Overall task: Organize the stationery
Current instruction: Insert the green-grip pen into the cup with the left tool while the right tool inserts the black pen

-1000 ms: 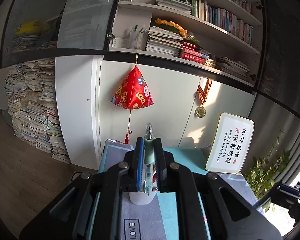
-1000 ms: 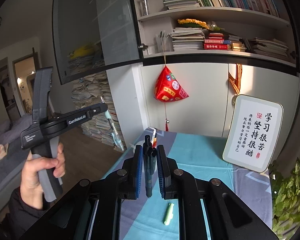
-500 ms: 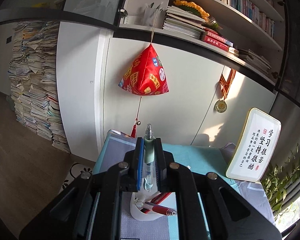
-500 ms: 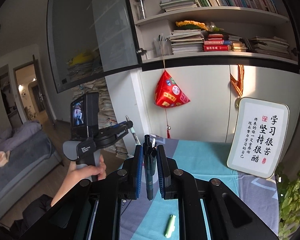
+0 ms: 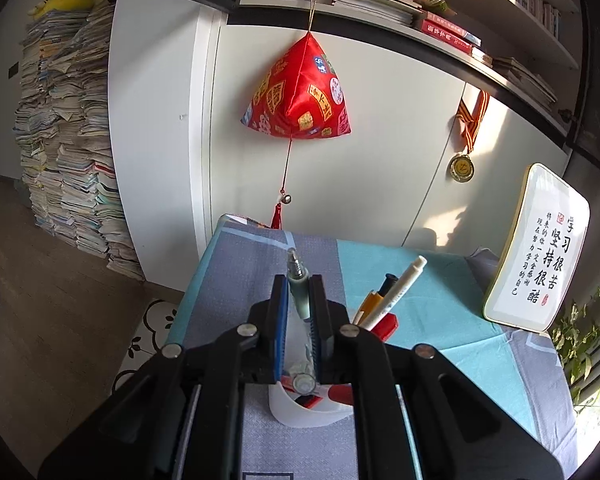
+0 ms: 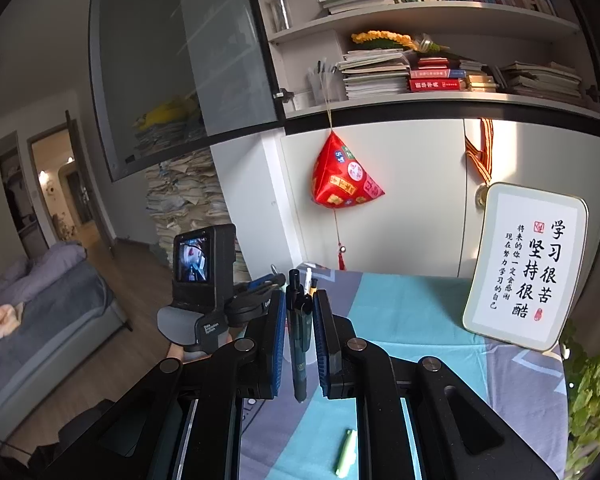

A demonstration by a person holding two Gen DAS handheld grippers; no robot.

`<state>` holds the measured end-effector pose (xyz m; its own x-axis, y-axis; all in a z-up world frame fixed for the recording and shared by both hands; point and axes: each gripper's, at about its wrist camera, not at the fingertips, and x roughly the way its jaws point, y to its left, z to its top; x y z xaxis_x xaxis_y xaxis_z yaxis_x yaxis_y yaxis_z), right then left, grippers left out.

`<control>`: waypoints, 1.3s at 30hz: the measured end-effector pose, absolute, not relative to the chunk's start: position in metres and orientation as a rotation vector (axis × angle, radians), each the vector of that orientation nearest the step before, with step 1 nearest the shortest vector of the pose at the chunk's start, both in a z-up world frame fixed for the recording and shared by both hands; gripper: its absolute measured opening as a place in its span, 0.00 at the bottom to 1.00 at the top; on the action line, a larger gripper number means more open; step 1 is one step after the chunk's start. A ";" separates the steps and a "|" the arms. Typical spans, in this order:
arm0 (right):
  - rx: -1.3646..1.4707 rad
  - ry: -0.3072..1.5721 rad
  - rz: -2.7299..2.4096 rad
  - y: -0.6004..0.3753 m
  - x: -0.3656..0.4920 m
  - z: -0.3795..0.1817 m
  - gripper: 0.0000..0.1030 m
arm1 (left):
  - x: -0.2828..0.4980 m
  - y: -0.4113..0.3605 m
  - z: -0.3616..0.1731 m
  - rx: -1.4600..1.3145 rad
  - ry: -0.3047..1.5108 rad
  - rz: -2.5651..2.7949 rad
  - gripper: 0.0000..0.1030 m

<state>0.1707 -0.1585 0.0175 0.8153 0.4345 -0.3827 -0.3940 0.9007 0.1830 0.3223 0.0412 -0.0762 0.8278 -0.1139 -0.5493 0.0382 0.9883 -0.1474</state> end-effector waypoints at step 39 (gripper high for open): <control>0.134 0.562 0.458 -0.085 0.309 -0.023 0.15 | 0.215 0.095 -0.045 -0.161 0.486 -0.108 0.46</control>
<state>0.3093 -0.0853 -0.0234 0.7487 0.4538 -0.4832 -0.3816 0.8911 0.2455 0.2147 0.0950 -0.0453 0.8789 -0.1409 -0.4557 0.0646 0.9817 -0.1790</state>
